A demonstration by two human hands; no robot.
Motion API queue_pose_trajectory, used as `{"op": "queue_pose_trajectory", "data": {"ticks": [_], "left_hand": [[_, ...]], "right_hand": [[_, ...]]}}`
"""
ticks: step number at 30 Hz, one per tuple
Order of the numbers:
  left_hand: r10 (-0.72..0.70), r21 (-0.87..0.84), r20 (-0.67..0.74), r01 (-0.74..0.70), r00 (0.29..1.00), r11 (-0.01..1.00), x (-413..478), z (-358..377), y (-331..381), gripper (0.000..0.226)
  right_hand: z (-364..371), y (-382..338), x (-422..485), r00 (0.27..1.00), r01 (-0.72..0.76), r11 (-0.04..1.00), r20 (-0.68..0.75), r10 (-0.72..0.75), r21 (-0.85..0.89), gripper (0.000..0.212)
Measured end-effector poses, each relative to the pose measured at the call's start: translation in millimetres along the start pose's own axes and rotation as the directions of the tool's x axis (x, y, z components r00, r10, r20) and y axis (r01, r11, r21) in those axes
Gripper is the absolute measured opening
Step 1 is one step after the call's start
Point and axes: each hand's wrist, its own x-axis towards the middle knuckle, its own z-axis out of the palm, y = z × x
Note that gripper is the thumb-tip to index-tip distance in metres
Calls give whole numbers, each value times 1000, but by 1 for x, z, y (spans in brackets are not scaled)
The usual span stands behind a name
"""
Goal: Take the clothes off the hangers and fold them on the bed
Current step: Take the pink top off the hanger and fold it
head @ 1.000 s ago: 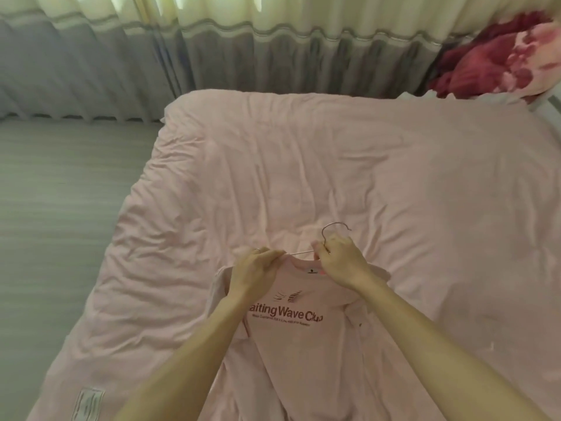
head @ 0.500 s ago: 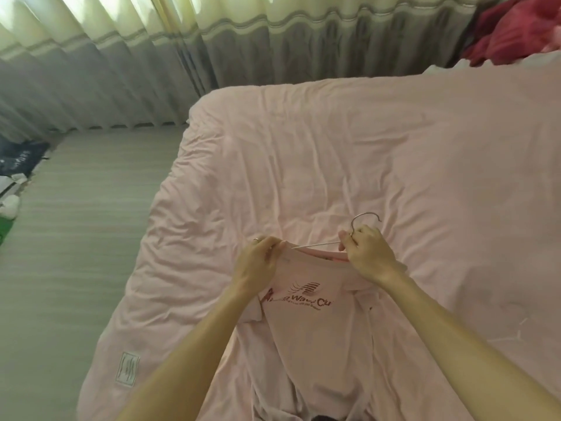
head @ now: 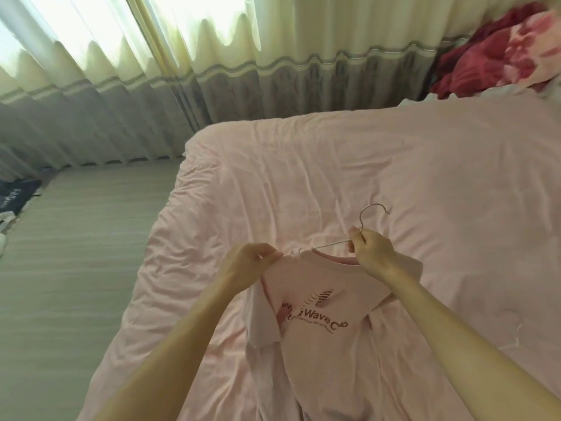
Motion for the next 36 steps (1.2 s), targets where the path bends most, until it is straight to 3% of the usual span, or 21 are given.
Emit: {"op": "queue_pose_trajectory", "data": {"ticks": [7,8,10,12,13,16,21,27,31,33,36], "left_hand": [[42,143,-59,-33,997,989,-3,10,5,8],[21,92,-103,-11,994,996,-5,11,6,12],[-77,-178,-209,40,975,983,-6,16,6,19],[-208,-443,-250,79,946,893,-10,18,7,17],[-227,-482,-255,80,940,872,-12,18,7,15],[-129,-373,-299,9,945,928,-16,9,3,12],[-21,-201,-452,-79,892,976,-7,-13,-14,7],[-196,-219,-426,109,883,970,15,-24,-30,10],[-313,-185,-308,266,898,946,22,-8,-29,9],[-294,-119,-368,269,882,956,22,3,-17,13],[-270,-156,-478,222,836,962,16,13,9,32]], "right_hand": [[10,-16,-9,999,51,998,14,-51,-26,49],[10,-17,-8,998,60,998,10,-59,-23,48],[8,-21,-8,997,72,997,25,-72,-20,48],[5,-21,-6,997,75,997,25,-75,-12,48],[3,-20,-5,998,63,998,14,-63,9,48],[-4,-10,0,1000,11,998,-7,-11,64,50],[-10,0,2,1000,29,999,-10,-28,27,52],[-16,-14,-1,997,74,997,26,-73,-12,50],[-8,-30,-8,967,229,958,-74,-244,-169,49],[-9,-38,-11,955,249,945,-109,-276,-211,45],[-12,-42,-14,948,255,938,-131,-290,-236,42]]}}
